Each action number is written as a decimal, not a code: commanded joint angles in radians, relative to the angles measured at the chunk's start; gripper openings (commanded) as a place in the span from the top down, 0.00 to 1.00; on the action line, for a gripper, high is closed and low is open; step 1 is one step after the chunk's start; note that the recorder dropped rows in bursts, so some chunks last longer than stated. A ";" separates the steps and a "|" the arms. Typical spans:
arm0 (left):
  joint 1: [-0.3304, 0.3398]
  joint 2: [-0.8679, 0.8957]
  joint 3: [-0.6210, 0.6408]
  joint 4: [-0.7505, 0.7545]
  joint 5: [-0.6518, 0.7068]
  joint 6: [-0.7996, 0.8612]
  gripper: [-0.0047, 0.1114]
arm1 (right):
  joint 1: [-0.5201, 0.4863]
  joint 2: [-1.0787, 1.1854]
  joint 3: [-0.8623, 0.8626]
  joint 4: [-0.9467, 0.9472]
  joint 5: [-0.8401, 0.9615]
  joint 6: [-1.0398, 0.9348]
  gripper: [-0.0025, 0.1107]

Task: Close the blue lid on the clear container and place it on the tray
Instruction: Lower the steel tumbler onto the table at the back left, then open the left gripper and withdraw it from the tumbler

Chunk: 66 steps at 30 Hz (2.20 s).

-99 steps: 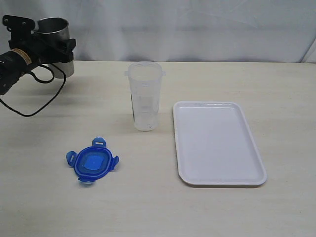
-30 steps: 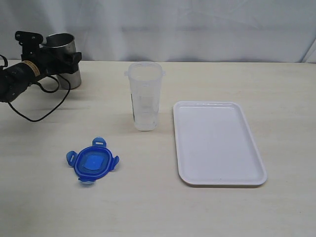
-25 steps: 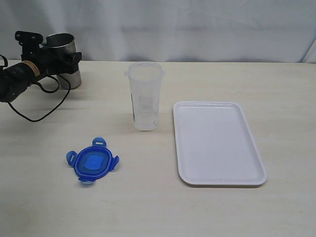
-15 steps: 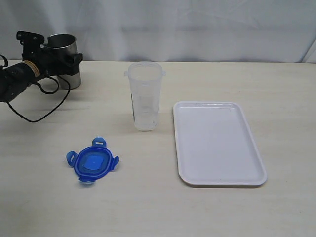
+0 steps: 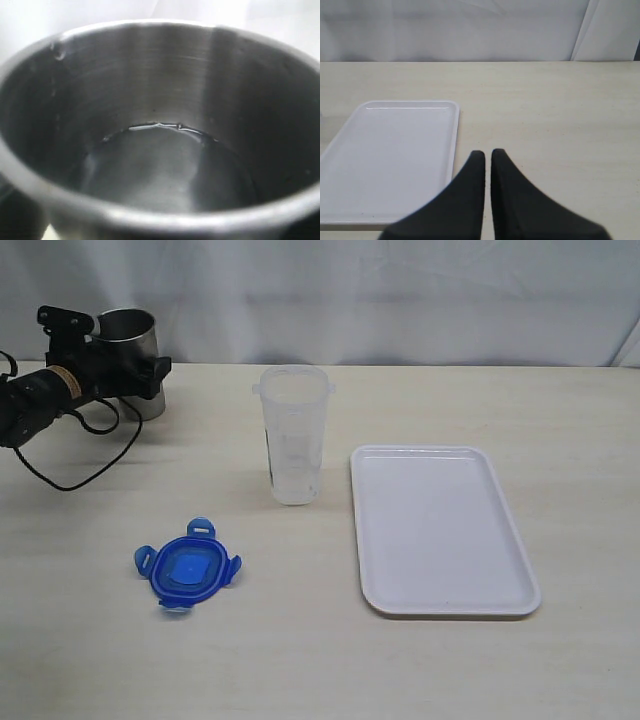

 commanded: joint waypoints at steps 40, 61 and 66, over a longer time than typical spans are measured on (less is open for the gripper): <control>0.002 -0.125 0.182 -0.081 0.056 0.066 0.19 | -0.006 -0.004 0.004 0.000 -0.008 0.000 0.94; 0.007 -0.203 0.396 -0.087 0.021 0.079 0.19 | -0.006 -0.004 0.004 0.000 -0.008 0.000 0.94; 0.036 -0.244 0.463 -0.087 0.012 0.079 0.19 | -0.006 -0.004 0.004 0.000 -0.008 0.000 0.94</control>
